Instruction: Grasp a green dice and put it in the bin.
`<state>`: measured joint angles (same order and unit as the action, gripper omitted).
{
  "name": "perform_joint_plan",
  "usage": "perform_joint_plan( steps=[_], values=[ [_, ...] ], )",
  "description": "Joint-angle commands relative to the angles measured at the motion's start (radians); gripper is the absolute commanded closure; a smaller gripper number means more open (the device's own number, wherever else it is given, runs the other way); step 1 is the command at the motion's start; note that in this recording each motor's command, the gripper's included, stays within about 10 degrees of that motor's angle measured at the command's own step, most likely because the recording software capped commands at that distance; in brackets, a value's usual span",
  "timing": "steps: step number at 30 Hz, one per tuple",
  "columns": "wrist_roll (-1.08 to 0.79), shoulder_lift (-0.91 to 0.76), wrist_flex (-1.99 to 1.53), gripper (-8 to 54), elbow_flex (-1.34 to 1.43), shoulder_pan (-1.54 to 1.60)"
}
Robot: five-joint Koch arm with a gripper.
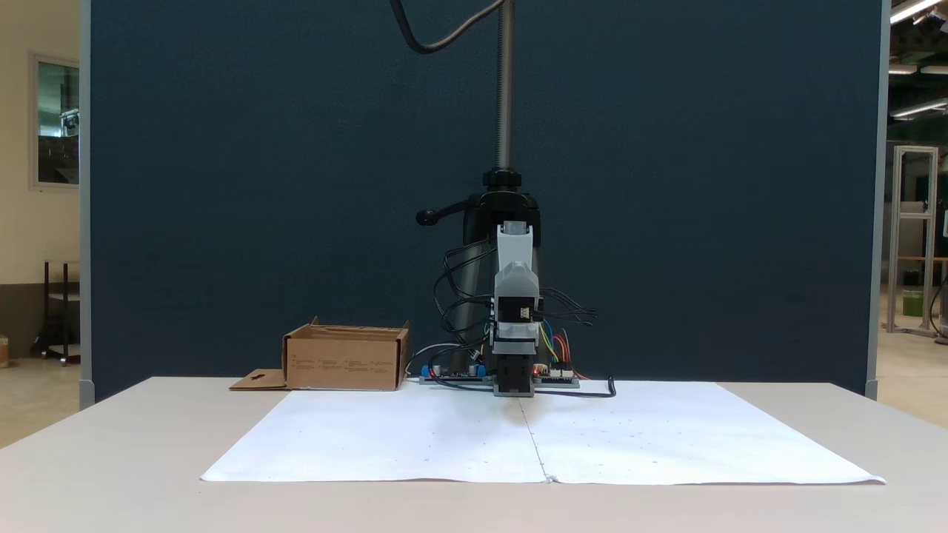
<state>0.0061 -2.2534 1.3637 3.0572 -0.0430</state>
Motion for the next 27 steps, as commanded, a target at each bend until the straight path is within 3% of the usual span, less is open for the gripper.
perform_joint_plan(
  steps=[1,27],
  values=[
    [-0.072,-0.112,0.129,1.1,0.072,0.002],
    [-0.071,-0.11,0.127,1.0,0.072,0.014]
  ],
)
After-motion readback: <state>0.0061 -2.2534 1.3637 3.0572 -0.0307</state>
